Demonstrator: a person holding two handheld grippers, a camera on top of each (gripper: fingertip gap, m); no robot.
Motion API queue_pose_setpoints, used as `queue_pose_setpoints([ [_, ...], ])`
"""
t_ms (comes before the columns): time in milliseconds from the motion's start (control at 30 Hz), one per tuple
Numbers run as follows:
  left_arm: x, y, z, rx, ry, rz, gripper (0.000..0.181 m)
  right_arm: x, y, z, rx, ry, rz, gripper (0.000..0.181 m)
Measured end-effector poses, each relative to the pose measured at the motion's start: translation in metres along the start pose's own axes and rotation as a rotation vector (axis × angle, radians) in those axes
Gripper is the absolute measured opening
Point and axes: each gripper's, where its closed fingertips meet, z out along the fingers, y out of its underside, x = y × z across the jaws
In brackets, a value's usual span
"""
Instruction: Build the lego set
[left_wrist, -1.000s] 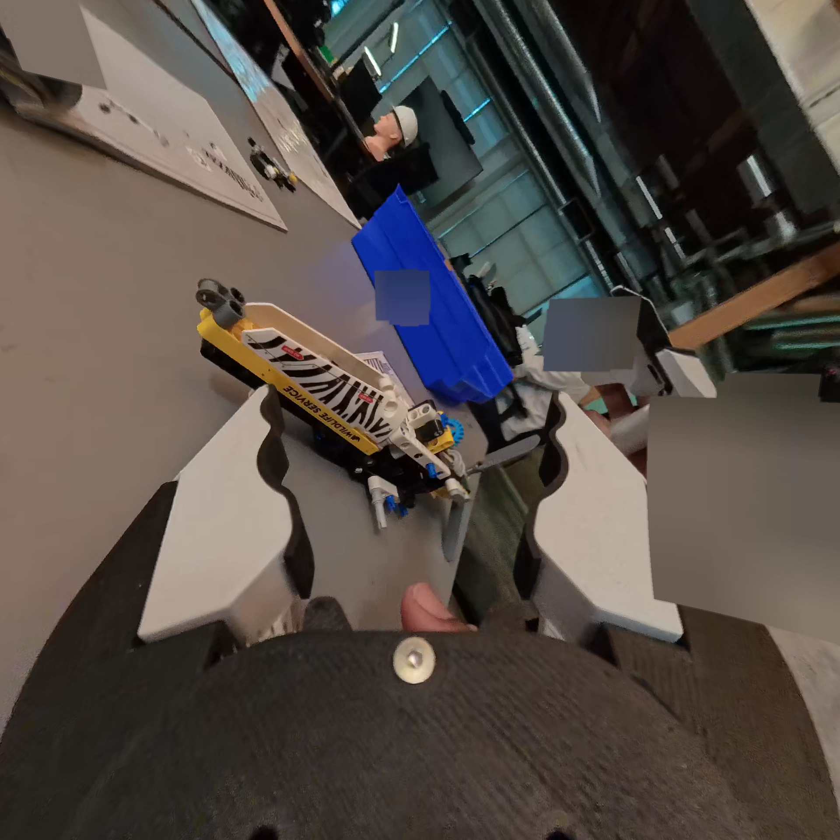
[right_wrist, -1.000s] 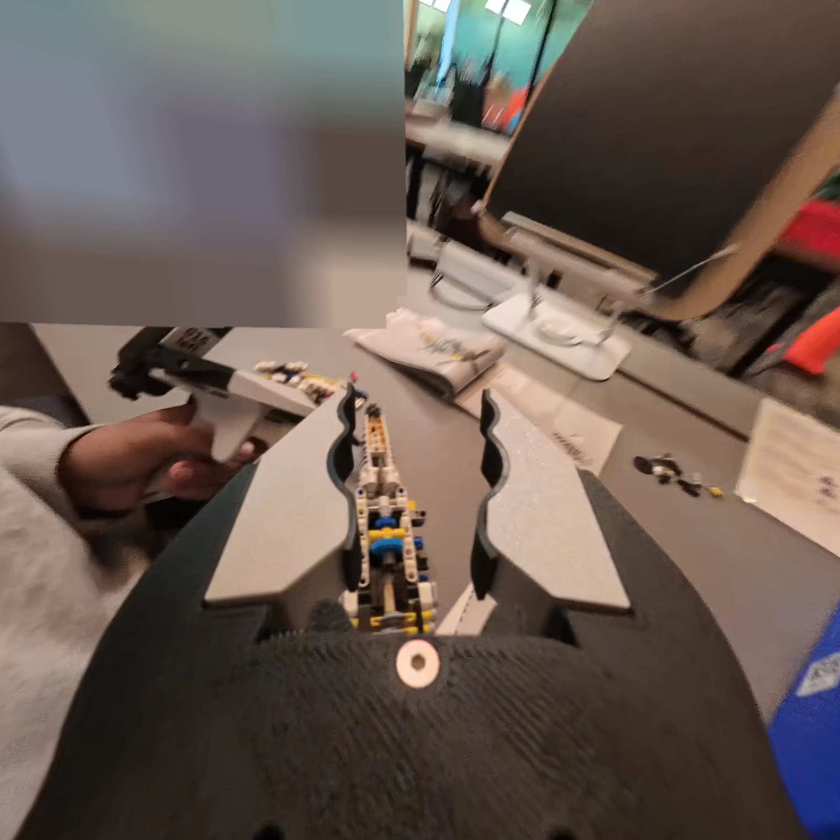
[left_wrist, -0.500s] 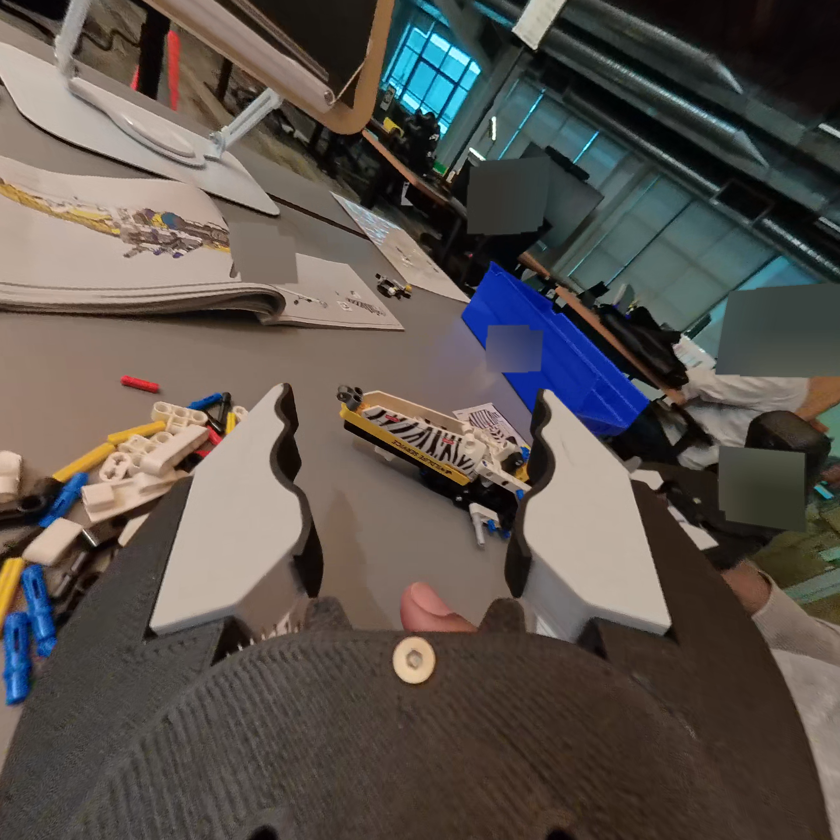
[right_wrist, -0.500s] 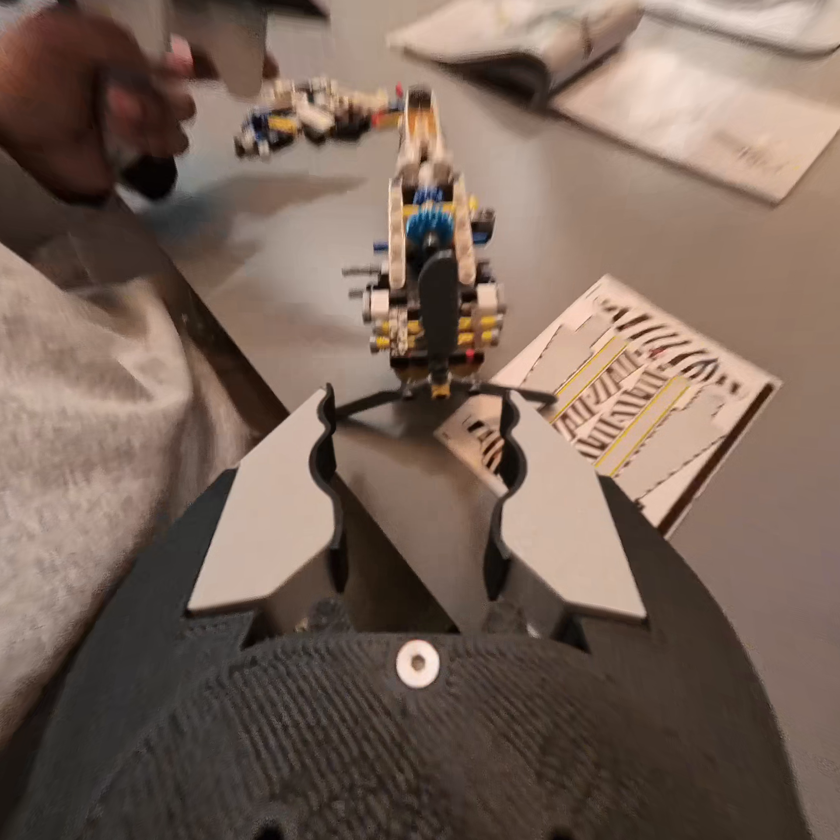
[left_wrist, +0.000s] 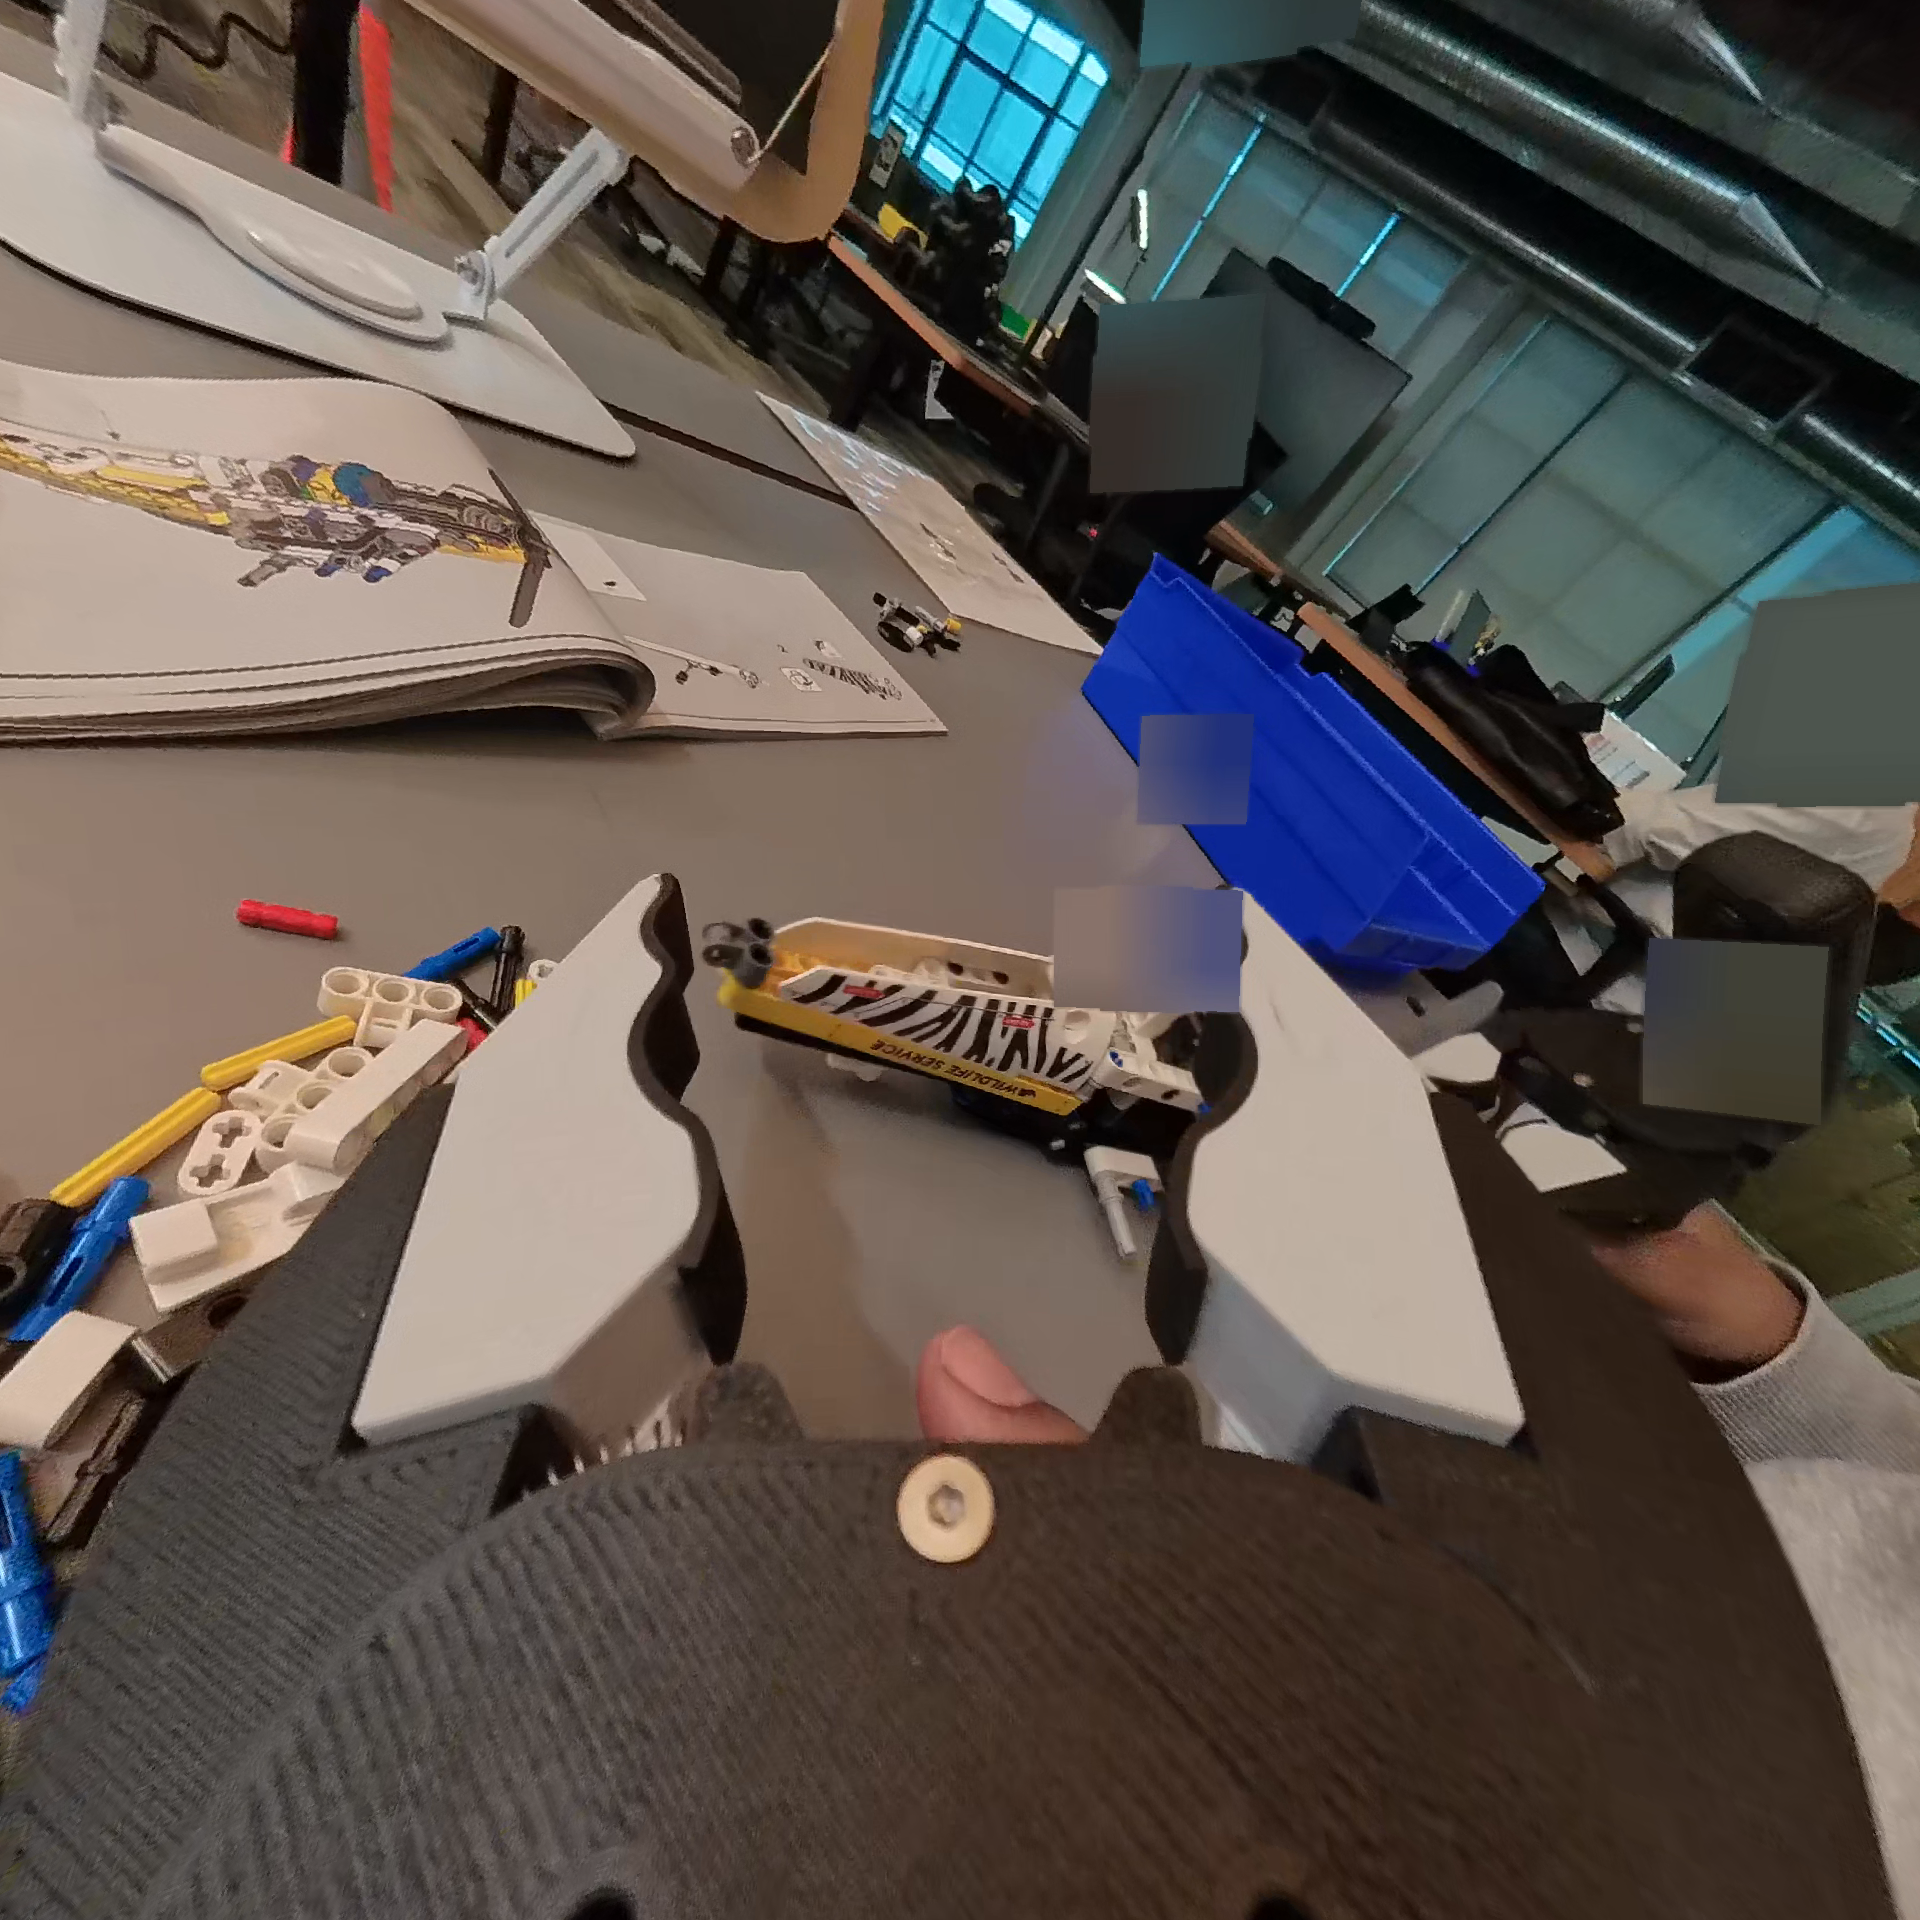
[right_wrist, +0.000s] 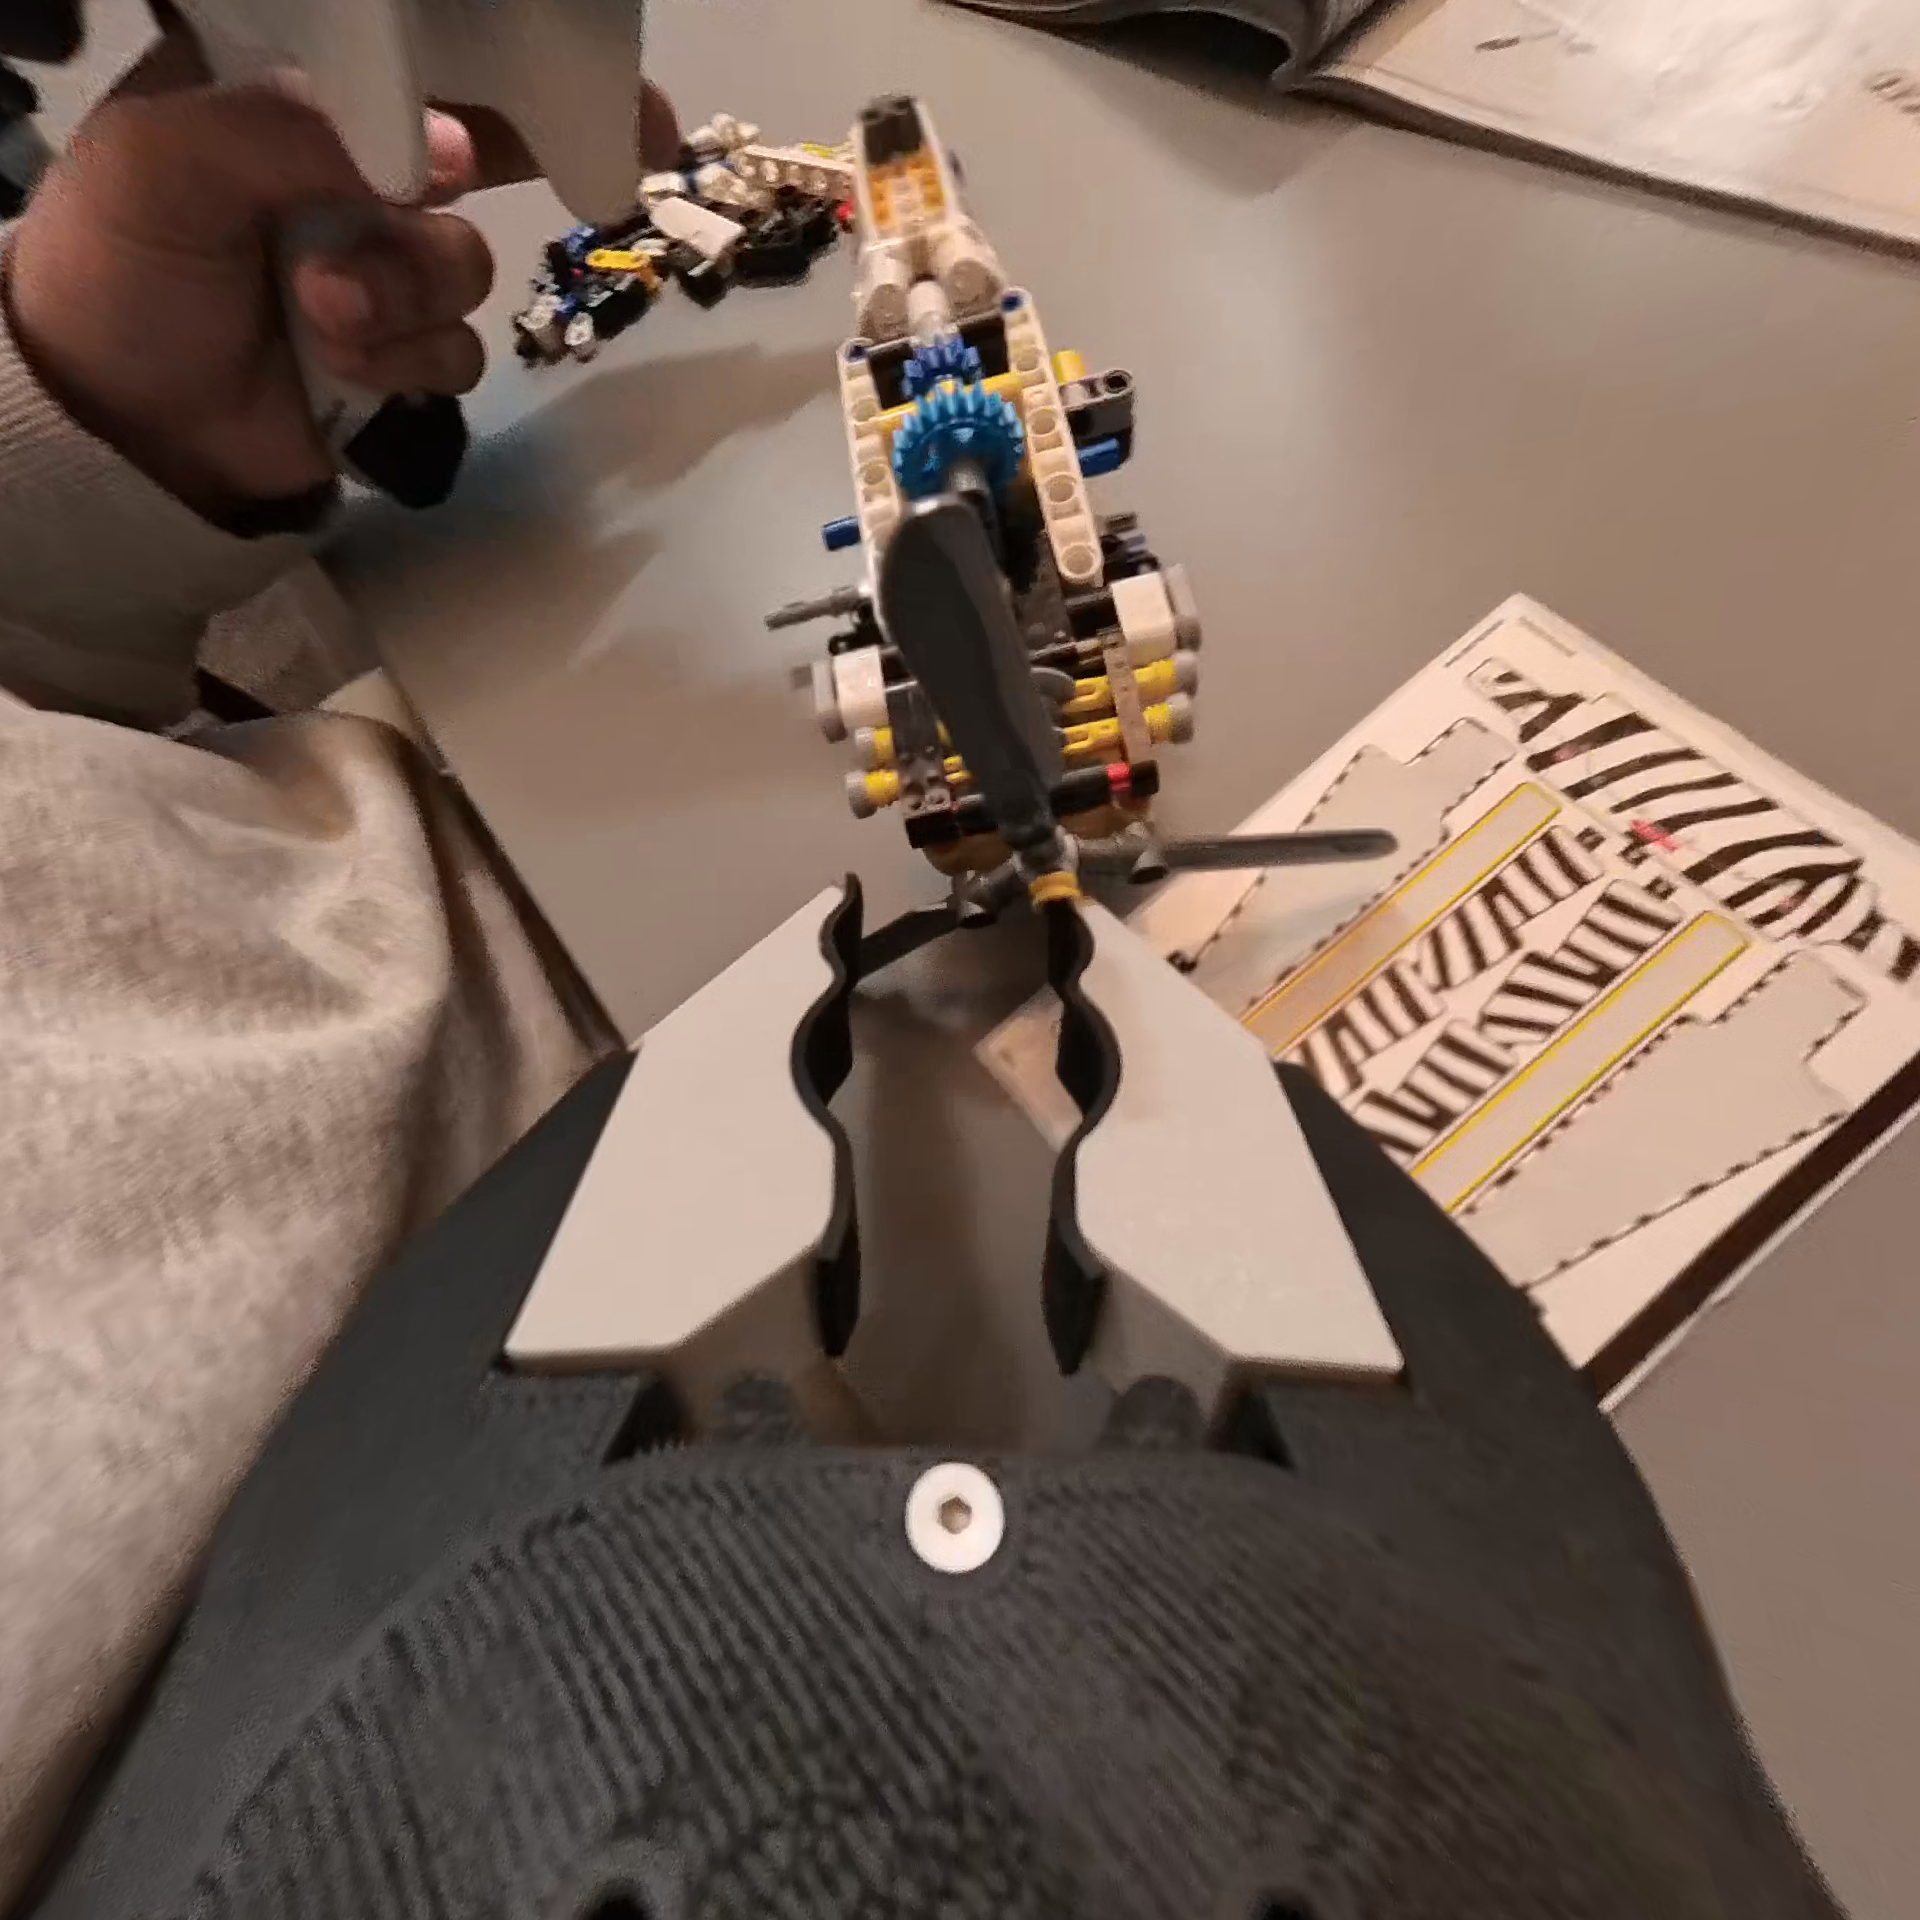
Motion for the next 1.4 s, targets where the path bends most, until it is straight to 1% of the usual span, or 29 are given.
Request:
queue_pose_setpoints([
  [167, -0.002, -0.009, -0.005, 0.048, -0.022, 0.043, 0.098, 0.022, -0.021, 0.020, -0.013, 0.111, -0.022, 0.032],
  [300, -0.005, -0.017, -0.013, 0.095, -0.025, 0.068, 0.098, 0.045, -0.039, 0.024, 0.035, 0.141, 0.020, 0.033],
  [400, -0.009, -0.021, -0.020, 0.126, -0.019, 0.067, 0.098, 0.062, -0.051, 0.017, 0.088, 0.168, 0.047, 0.033],
  [467, -0.009, -0.022, -0.022, 0.142, -0.008, 0.055, 0.098, 0.068, -0.063, 0.010, 0.143, 0.177, 0.065, 0.036],
  [600, 0.000, -0.021, -0.018, 0.165, 0.042, 0.045, 0.098, 0.076, -0.087, 0.001, 0.262, 0.193, 0.083, 0.037],
  [667, 0.006, -0.019, -0.014, 0.158, 0.057, 0.071, 0.098, 0.083, -0.097, -0.002, 0.299, 0.223, 0.066, 0.037],
  [733, 0.010, -0.015, -0.012, 0.142, 0.059, 0.110, 0.099, 0.091, -0.106, -0.005, 0.337, 0.263, 0.035, 0.042],
  [867, 0.011, -0.013, -0.012, 0.148, 0.047, 0.146, 0.099, 0.100, -0.118, -0.007, 0.423, 0.306, -0.030, 0.046],
  [1000, 0.010, -0.014, -0.013, 0.155, 0.068, 0.104, 0.099, 0.100, -0.125, -0.012, 0.541, 0.287, -0.012, 0.045],
  [1067, 0.007, -0.010, -0.011, 0.110, 0.086, 0.045, 0.099, 0.103, -0.133, -0.025, 0.613, 0.293, 0.031, 0.047],
  [1100, 0.006, -0.010, -0.011, 0.093, 0.097, 0.012, 0.099, 0.107, -0.138, -0.033, 0.635, 0.326, 0.037, 0.049],
  [1200, 0.005, -0.025, -0.017, 0.109, 0.121, -0.044, 0.101, 0.111, -0.157, -0.049, 0.601, 0.454, -0.088, 0.050],
  [1267, -0.001, -0.040, -0.018, 0.098, 0.091, -0.042, 0.105, 0.110, -0.179, -0.053, 0.583, 0.508, -0.205, 0.049],
  [1333, -0.014, -0.053, -0.013, 0.044, 0.015, -0.001, 0.108, 0.105, -0.210, -0.054, 0.614, 0.509, -0.301, 0.049],
  [1400, -0.029, -0.069, -0.005, -0.016, -0.066, 0.101, 0.114, 0.102, -0.240, -0.051, 0.659, 0.469, -0.373, 0.049],
])
